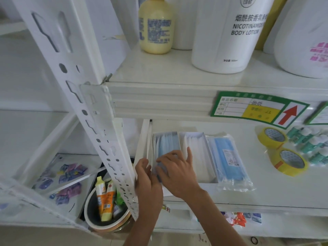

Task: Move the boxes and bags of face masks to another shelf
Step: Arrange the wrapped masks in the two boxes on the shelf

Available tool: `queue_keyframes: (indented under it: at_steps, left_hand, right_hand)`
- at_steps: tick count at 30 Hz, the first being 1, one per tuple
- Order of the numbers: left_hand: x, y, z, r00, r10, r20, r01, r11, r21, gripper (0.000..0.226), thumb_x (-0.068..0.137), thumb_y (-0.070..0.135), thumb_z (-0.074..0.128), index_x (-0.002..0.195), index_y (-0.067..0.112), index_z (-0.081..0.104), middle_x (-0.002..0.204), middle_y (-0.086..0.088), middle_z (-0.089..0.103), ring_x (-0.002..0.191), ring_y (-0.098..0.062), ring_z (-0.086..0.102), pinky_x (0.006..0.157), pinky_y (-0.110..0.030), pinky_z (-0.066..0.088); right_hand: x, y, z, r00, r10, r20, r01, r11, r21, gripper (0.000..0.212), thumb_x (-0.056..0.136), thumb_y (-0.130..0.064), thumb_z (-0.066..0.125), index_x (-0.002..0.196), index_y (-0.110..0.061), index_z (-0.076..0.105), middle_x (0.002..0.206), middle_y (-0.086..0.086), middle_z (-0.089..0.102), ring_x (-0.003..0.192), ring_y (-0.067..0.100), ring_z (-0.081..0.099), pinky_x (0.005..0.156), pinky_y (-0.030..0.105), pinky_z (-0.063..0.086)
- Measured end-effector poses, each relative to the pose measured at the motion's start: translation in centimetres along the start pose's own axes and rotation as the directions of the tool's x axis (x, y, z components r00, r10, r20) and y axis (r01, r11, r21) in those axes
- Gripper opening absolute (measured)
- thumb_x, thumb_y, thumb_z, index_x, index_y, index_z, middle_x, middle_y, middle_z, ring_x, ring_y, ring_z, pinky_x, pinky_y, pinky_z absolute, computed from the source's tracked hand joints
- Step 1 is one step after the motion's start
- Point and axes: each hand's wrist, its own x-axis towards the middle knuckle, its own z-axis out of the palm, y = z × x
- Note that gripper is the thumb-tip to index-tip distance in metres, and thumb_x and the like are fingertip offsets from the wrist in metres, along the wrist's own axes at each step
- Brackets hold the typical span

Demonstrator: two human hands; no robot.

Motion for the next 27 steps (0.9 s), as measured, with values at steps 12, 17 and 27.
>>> queue_keyframes:
  at_steps: [12, 17, 27]
  left_hand:
    - [-0.1, -0.1, -0.4, 0.999, 0.017, 0.049, -0.018, 1.0, 0.023, 0.039, 0.105, 0.008, 0.045, 0.141, 0.021, 0.042, 0.13, -0.001, 0.065, 0.12, -0.012, 0.063, 0.099, -0.044, 0.055]
    - [0.0, -0.3, -0.7, 0.994, 0.005, 0.111, -0.003, 1.0, -0.017, 0.048, 0.101, 0.001, 0.05, 0.141, 0.027, 0.041, 0.12, 0.02, 0.063, 0.112, -0.003, 0.065, 0.095, -0.041, 0.057]
    - [-0.4, -0.3, -0.4, 1.0, -0.019, 0.02, 0.022, 0.988, -0.15, 0.036, 0.105, 0.006, 0.046, 0.134, 0.026, 0.048, 0.125, 0.006, 0.065, 0.118, -0.007, 0.06, 0.103, -0.042, 0.051]
  right_hand:
    - [0.7, -0.3, 0.7, 0.982, 0.182, 0.045, -0.177, 0.979, -0.104, 0.067, 0.094, -0.074, 0.011, 0.085, -0.034, 0.065, 0.106, -0.018, 0.065, 0.125, 0.013, 0.041, 0.117, 0.064, 0.007]
    - [1.7, -0.6, 0.6, 0.962, 0.246, 0.121, -0.238, 0.969, -0.071, 0.064, 0.087, -0.077, 0.022, 0.089, -0.036, 0.071, 0.113, -0.019, 0.06, 0.129, 0.014, 0.034, 0.116, 0.065, 0.001]
    - [1.7, -0.3, 0.5, 0.954, 0.237, 0.183, -0.234, 0.971, -0.039, 0.037, 0.096, -0.058, 0.038, 0.099, -0.036, 0.067, 0.121, -0.02, 0.054, 0.132, 0.015, 0.028, 0.115, 0.068, -0.004]
